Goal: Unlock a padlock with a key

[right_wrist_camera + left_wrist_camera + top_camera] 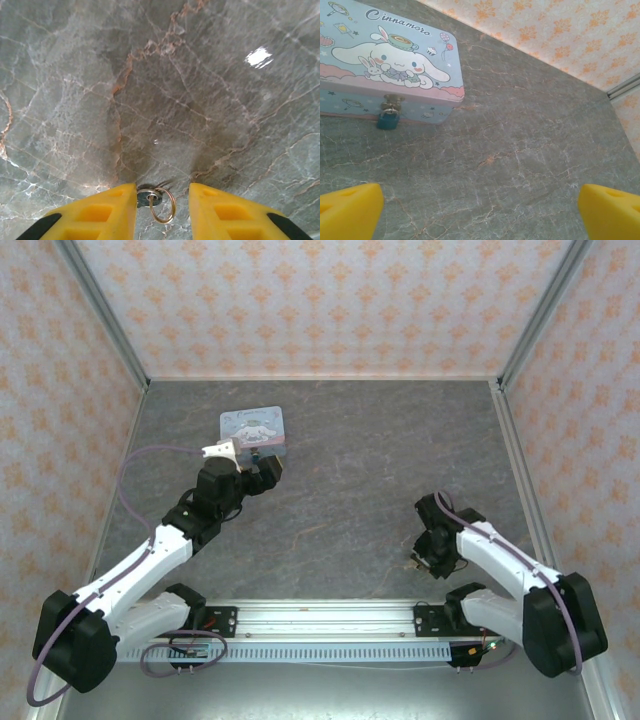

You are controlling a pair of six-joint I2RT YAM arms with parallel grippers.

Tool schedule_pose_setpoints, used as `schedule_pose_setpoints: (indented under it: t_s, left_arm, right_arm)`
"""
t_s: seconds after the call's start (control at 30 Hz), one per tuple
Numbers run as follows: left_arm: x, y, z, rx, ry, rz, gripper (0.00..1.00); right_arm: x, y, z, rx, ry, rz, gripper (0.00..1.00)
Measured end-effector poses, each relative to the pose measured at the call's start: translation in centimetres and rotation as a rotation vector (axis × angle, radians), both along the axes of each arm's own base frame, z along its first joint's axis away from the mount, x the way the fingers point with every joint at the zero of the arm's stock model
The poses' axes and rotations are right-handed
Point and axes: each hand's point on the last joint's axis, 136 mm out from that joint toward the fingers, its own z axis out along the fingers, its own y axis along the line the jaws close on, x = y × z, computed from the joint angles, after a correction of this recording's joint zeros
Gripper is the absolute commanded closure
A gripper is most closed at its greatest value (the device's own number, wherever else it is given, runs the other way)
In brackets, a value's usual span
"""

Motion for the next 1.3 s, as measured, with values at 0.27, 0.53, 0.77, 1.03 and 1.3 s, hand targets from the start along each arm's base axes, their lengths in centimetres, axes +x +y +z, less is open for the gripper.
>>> schedule_pose_setpoints:
  t_s: [0.27,0.53,0.77,1.03,1.3]
  left_arm:
    - [0.2,0.0,-0.5,0.025,0.012,-0.005,0.0]
    - [0.4,-0.1,-0.2,0.025,0.012,-0.005,0.0]
    - [0.1,0.1,-0.4,0.032,0.027,-0.003,0.0]
    - [-0.1,-0.1,1.1,-0.023,0.019,0.008,0.0]
    - [0.3,-2.5,0.1,-0.252,0.145,0.009,0.0]
  right_arm:
    - [0.7,0.7,-0.3,0.028,-0.007,-0.028,0.8]
    - [0.8,0.9,-0.4,0.031,0.003,-0.045,0.96]
    - [1.0,1.1,-0.3,0.045,-0.006,-0.076,1.0]
    - [1.2,1.4,-0.2,0.101,-0.065,-0.193,1.0]
    - [6.8,5.4,3.2,0.341,-0.266,-0.261,1.0]
